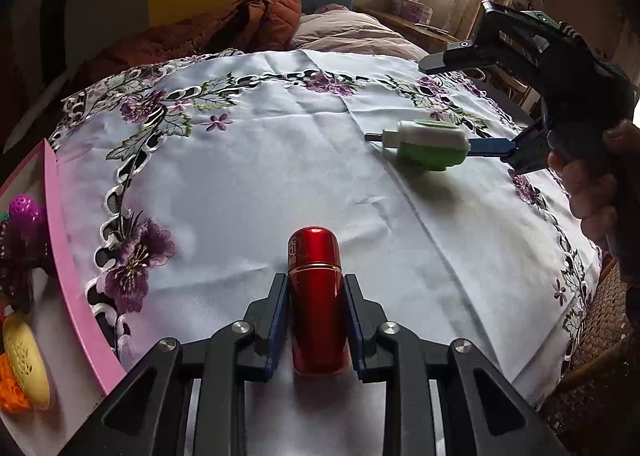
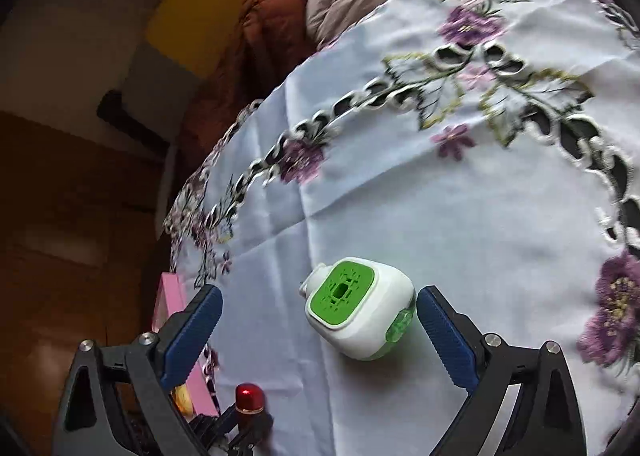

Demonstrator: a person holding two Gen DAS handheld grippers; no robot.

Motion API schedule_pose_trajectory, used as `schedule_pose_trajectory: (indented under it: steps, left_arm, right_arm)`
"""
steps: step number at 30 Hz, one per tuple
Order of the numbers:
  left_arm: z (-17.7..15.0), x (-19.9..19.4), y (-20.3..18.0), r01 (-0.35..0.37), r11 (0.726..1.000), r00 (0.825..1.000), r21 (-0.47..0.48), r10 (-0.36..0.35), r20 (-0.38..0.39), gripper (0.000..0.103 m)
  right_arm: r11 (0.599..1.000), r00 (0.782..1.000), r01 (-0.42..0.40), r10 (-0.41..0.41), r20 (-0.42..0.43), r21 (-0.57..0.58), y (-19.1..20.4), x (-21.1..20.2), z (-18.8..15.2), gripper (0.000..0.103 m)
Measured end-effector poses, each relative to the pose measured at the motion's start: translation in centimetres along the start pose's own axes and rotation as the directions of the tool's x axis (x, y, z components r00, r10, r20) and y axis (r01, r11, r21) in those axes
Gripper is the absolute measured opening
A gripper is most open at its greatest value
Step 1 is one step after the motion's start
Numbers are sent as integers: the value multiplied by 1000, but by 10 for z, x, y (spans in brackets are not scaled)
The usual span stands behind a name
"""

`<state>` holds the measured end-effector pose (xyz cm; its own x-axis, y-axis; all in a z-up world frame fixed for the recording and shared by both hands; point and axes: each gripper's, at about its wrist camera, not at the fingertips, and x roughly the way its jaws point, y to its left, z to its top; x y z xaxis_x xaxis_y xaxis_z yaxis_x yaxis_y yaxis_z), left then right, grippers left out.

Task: Organize rigid objects
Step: 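Grasp the white-and-green plug device with the right gripper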

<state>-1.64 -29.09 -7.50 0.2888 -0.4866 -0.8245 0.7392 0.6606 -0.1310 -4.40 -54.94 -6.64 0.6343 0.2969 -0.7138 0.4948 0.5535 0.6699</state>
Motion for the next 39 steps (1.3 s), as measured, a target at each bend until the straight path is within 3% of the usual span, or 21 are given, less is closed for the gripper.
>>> schedule_pose_trajectory:
  steps: [4,8,11,13,16,18,21,28,29,30,31,32,39]
  left_arm:
    - [-5,-2,4,5,1000,1000,-2,-5,11,26]
    - [-8,-2,5,13,1000,999,-3,-13,29,26]
    - [-10,-2,6,14,1000,999,3,-14,43,26]
    - [-10,-2,7,20,1000,999,1,-21,49,26]
    - [-11,-2,8,25,1000,998,-4,-25,57,26]
    - [-11,-2,7,24,1000,998,-5,-24,59,26]
    - [-12,-2,9,32,999,998,-16,-31,63,26]
    - [-12,-2,12,49,998,997,-34,-46,65,26]
    - [-12,-2,11,48,998,997,-34,-46,65,27]
    - [-12,-2,11,46,998,997,-32,-44,66,27]
    - [-12,-2,10,43,999,997,-29,-41,67,27]
    - [-13,-2,9,40,999,997,-28,-38,68,27]
    - [-13,-2,7,24,1000,997,-18,-22,75,26]
  right_arm:
    - [998,1000,2,-4,-19,-70,13,4,-7,95]
    - [986,993,114,-110,36,-120,17,1,-6,95]
    - [956,982,189,-178,70,-225,33,7,-9,95]
    - [915,972,233,-208,108,-331,48,7,-16,95]
    - [814,948,319,-271,169,-486,72,14,-33,97]
    - [757,941,339,-286,182,-559,81,17,-43,99]
    - [664,911,403,-358,206,-630,86,30,-54,99]
    - [575,891,419,-408,198,-703,90,41,-68,99]
    - [545,877,439,-434,208,-714,89,45,-71,96]
    - [525,862,457,-460,212,-718,87,49,-72,72]
    - [520,848,470,-491,201,-713,82,52,-71,52]
    - [526,843,477,-501,196,-704,79,53,-68,52]
    - [611,861,455,-487,146,-647,69,50,-55,52]
